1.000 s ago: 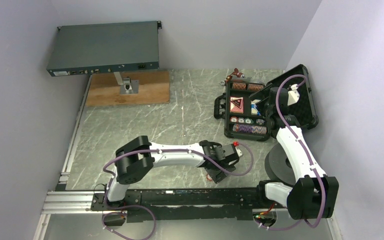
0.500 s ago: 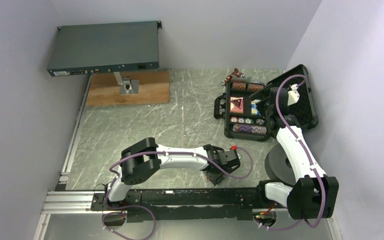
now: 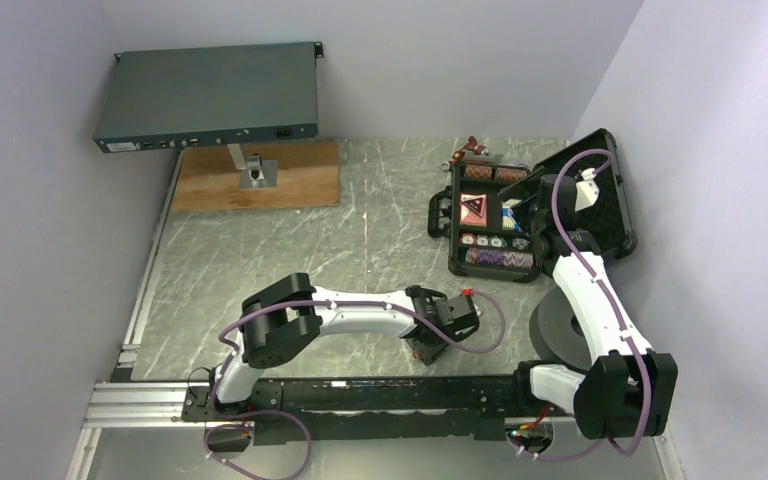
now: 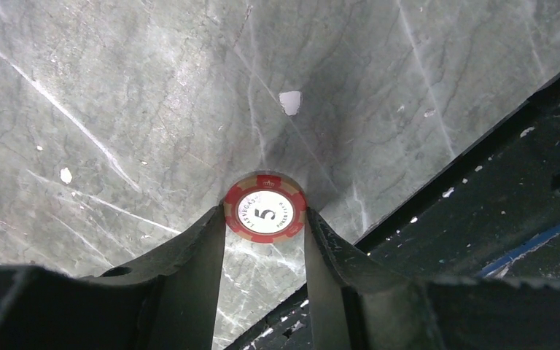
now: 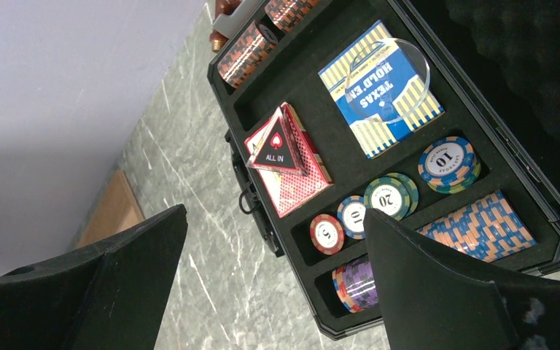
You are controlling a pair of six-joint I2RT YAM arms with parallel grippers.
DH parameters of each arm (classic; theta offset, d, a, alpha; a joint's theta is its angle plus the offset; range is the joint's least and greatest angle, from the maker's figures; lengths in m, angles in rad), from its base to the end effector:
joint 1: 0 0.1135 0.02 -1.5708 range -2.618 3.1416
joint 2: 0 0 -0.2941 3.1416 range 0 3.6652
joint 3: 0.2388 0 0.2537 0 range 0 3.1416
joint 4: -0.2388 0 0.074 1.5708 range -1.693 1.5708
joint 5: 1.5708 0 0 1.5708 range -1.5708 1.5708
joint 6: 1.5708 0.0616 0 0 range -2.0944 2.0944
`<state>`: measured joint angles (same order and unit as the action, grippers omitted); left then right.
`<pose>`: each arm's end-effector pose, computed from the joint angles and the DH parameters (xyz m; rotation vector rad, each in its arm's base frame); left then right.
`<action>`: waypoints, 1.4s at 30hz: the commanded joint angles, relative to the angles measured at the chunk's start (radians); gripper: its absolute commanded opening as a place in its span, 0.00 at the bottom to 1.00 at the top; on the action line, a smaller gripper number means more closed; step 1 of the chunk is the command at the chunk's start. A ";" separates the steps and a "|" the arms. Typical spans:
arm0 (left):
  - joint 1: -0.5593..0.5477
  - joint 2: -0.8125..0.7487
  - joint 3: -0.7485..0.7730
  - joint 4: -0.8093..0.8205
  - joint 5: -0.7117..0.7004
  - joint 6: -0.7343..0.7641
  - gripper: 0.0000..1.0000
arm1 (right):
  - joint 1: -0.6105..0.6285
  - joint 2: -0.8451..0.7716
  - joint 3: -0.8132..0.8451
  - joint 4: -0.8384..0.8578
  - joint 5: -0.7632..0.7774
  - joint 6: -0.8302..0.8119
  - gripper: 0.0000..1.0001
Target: Pack up texas hold em set
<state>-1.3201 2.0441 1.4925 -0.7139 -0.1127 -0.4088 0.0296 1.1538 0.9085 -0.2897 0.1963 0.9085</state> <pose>0.1149 -0.4207 0.1682 1.2318 2.5697 -0.2292 0.2705 -0.0040 0.3122 1.0055 1.8605 0.3584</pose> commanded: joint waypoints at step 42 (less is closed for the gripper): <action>-0.007 -0.103 -0.002 0.060 -0.225 0.037 0.45 | 0.004 -0.007 0.062 0.020 -0.011 0.004 0.94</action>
<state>-1.3201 2.0018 1.4635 -0.6548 -0.3145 -0.3866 0.0299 1.1542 0.9176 -0.2909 0.1806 0.9092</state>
